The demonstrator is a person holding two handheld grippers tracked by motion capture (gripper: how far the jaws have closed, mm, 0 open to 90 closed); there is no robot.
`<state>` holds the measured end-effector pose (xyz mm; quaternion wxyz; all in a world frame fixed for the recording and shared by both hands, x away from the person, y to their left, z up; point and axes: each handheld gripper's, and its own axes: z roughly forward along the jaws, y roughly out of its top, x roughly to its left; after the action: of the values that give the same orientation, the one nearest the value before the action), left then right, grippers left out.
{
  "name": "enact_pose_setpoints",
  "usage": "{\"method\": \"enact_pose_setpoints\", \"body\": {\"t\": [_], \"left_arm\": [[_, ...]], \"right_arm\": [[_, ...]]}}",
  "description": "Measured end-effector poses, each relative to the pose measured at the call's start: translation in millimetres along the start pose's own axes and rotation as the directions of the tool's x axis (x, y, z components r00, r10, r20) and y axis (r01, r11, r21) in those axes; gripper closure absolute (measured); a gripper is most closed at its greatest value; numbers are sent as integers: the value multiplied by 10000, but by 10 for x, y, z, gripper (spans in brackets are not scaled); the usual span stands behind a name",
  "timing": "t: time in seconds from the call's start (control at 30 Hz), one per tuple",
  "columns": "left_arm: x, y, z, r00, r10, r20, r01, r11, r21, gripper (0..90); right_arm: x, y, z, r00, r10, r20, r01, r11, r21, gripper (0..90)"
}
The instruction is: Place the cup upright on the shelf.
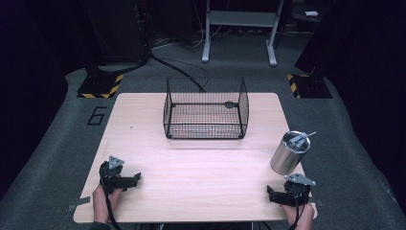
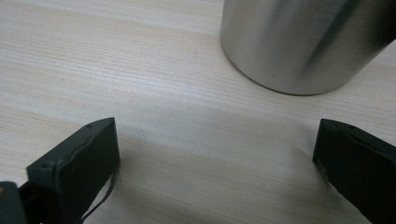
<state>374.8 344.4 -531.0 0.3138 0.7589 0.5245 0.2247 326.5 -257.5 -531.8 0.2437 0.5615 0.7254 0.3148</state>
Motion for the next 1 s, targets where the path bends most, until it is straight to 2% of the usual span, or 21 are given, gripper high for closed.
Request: {"method": "enact_pose_setpoints", "body": {"t": [0.33, 0.57, 0.73, 0.87, 0.93, 1.0], "left_arm": [[-1, 0, 1, 10000, -12, -3, 12, 10000, -21, 4], [-1, 2, -3, 10000, -6, -11, 6, 10000, 42, 4], [0, 2, -2, 10000, -10, 15, 10, 10000, 25, 5], [1, 3, -4, 10000, 16, -6, -16, 10000, 56, 5], [-1, 0, 2, 10000, -26, -1, 26, 10000, -23, 4], [0, 1, 0, 10000, -10, 4, 10, 10000, -7, 5]], "right_arm": [[6, -2, -2, 9999, 85, 65, -86, 10000, 26, 1], [-10, -40, -12, 9998, 139, 173, -135, 9996, -238, 0], [-16, -26, -9, 9999, 40, 124, -39, 9999, -119, 0], [-11, -2, -8, 9998, 220, 25, -220, 9997, -43, 0], [-13, 1, -7, 9998, 171, 45, -171, 9999, -18, 0], [-16, -2, -13, 9998, -137, 146, 137, 9999, 9, 0]]}}
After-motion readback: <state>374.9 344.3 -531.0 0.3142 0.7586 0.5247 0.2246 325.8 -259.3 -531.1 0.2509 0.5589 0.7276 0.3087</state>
